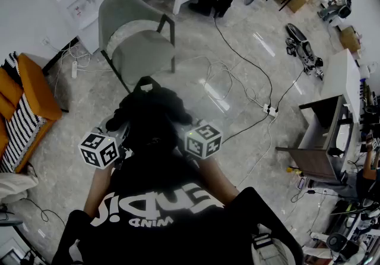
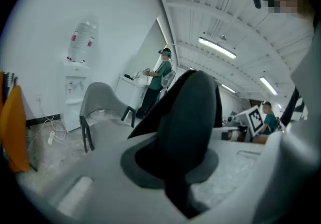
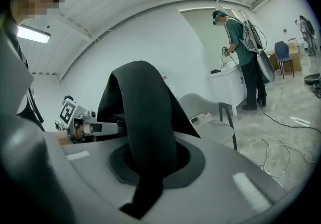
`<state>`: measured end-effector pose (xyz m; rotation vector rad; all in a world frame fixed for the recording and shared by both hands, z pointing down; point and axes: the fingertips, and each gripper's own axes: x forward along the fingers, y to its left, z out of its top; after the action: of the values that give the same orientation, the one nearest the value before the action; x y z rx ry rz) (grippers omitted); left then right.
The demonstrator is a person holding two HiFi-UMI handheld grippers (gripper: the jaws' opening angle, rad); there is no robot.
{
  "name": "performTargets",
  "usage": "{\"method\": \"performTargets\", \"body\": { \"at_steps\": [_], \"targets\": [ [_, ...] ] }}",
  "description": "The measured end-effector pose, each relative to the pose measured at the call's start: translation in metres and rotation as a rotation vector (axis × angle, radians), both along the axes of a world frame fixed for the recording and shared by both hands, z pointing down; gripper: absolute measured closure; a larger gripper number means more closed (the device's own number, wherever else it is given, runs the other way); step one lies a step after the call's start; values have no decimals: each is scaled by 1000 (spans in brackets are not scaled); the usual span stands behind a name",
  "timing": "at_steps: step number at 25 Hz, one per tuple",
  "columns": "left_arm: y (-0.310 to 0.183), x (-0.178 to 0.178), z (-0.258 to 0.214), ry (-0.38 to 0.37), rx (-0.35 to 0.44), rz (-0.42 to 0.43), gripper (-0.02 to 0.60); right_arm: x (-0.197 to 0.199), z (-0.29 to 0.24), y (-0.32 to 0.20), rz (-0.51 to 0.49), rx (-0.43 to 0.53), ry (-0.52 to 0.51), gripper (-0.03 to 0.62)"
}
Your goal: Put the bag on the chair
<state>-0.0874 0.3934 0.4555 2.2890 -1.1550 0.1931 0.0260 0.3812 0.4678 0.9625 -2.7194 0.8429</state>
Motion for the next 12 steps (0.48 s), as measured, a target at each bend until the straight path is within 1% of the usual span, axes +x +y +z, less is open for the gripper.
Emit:
{"method": "performTargets", "body": {
  "at_steps": [7, 12],
  "targets": [
    [-15, 11, -2, -4, -2, -26, 540, 10, -2, -17, -24, -8, -6, 562],
    [-28, 21, 7, -20, 8, -67, 540, 20, 6, -29, -56, -16, -16, 562]
  ]
}}
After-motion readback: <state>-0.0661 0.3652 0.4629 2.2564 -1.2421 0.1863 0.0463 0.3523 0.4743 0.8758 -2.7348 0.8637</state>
